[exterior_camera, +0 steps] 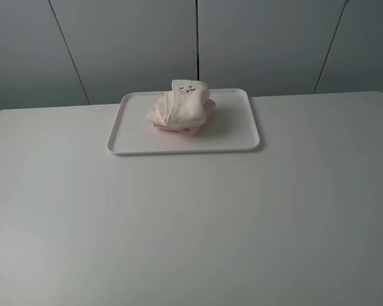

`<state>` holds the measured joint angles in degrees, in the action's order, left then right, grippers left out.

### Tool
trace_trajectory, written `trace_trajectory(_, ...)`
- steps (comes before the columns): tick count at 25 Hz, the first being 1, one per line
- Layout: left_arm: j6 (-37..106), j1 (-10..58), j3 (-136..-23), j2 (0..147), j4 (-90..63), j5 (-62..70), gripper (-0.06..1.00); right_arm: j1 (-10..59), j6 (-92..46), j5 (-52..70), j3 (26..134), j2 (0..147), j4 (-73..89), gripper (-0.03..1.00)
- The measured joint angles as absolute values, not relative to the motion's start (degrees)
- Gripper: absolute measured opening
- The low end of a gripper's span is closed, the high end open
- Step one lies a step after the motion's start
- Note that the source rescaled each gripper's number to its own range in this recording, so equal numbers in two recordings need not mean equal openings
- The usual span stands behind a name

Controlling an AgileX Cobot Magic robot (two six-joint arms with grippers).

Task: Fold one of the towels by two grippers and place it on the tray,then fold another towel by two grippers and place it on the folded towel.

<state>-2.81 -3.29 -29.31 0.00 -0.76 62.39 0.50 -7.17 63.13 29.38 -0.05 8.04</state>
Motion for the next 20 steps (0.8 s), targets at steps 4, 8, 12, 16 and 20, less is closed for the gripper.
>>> trace_trajectory(4, -2.8, -3.3, -29.3, 0.0, -0.8, 62.4, 1.0, 0.5, -7.1, 63.1, 29.4, -0.1, 8.0, 0.99)
trace_trajectory(8, -2.8, -3.3, -29.3, 0.0, -0.8, 62.4, 1.0, 0.5, -7.1, 63.1, 29.4, -0.1, 8.0, 0.99)
trace_trajectory(12, -2.8, -3.3, -29.3, 0.0, -0.8, 62.4, 1.0, 0.5, -7.1, 63.1, 29.4, -0.1, 8.0, 0.99)
trace_trajectory(16, -2.8, -3.3, -29.3, 0.0, -0.8, 62.4, 1.0, 0.5, -7.1, 63.1, 29.4, -0.1, 8.0, 0.99)
trace_trajectory(20, -2.8, -3.3, -29.3, 0.0, -0.8, 62.4, 1.0, 0.5, -7.1, 63.1, 29.4, -0.1, 8.0, 0.99)
